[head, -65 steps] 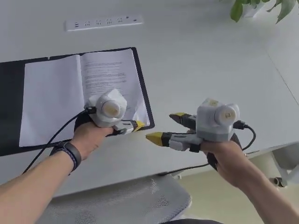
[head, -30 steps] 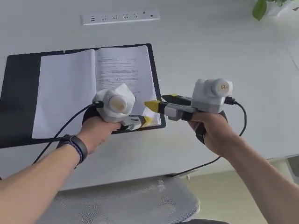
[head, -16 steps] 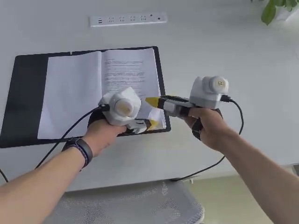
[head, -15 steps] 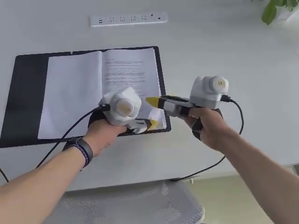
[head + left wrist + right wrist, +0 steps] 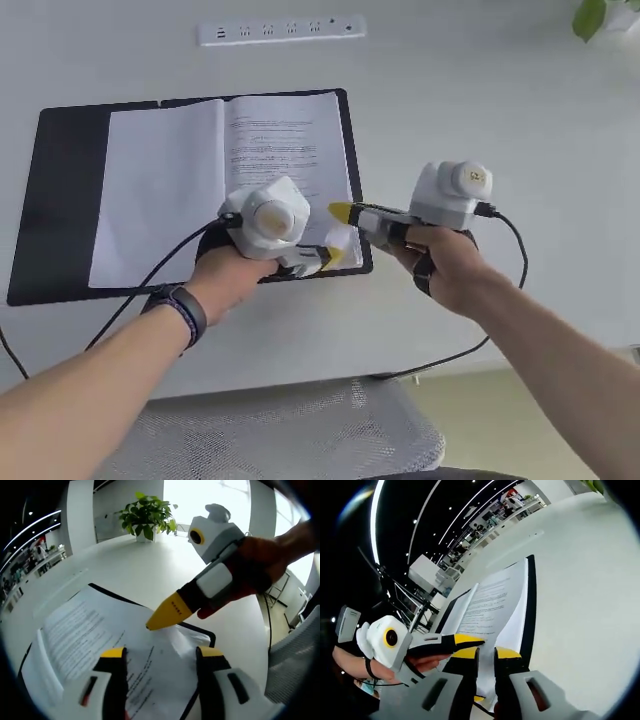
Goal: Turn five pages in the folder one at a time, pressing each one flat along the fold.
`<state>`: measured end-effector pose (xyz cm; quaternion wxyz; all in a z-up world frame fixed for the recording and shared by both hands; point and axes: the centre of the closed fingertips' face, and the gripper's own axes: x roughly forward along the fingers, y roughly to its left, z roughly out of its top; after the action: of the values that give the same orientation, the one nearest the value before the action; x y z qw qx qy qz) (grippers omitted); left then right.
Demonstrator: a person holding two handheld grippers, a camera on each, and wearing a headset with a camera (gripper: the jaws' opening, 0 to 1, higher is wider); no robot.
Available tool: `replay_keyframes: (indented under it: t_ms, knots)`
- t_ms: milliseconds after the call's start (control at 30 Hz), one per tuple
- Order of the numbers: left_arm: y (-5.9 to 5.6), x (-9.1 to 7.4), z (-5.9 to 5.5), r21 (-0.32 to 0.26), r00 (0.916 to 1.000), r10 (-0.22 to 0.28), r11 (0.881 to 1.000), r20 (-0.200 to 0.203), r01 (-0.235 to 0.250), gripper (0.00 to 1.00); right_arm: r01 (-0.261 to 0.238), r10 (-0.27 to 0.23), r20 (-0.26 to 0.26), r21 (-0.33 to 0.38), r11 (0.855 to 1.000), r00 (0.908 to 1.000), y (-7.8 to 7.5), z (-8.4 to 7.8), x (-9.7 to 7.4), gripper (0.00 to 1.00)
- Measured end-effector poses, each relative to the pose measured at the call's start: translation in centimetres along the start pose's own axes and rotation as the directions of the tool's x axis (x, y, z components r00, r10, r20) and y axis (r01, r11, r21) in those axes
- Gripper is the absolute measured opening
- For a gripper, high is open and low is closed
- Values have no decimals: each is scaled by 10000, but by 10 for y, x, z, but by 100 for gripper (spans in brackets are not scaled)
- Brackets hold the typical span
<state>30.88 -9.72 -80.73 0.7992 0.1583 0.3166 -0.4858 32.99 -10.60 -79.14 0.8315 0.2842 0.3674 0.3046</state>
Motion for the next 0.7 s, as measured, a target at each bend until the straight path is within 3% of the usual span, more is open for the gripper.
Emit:
replay_keyframes:
  t_ms: [300, 467, 700]
  knots:
    - [-2, -3, 2, -314, 10000, -88, 9995, -23, 87, 58, 190, -190, -163, -55, 9998, 9997, -3, -1, 0, 2]
    - [2, -17, 11, -828, 9995, -78, 9965, 294, 102, 61, 243, -243, -120, -2, 9997, 9996, -2, 0, 1, 0]
    - [11, -37, 19, -872, 9983, 140, 9961, 564, -90, 66, 256, -259, -169, -149, 9996, 9995, 2, 3, -1, 0]
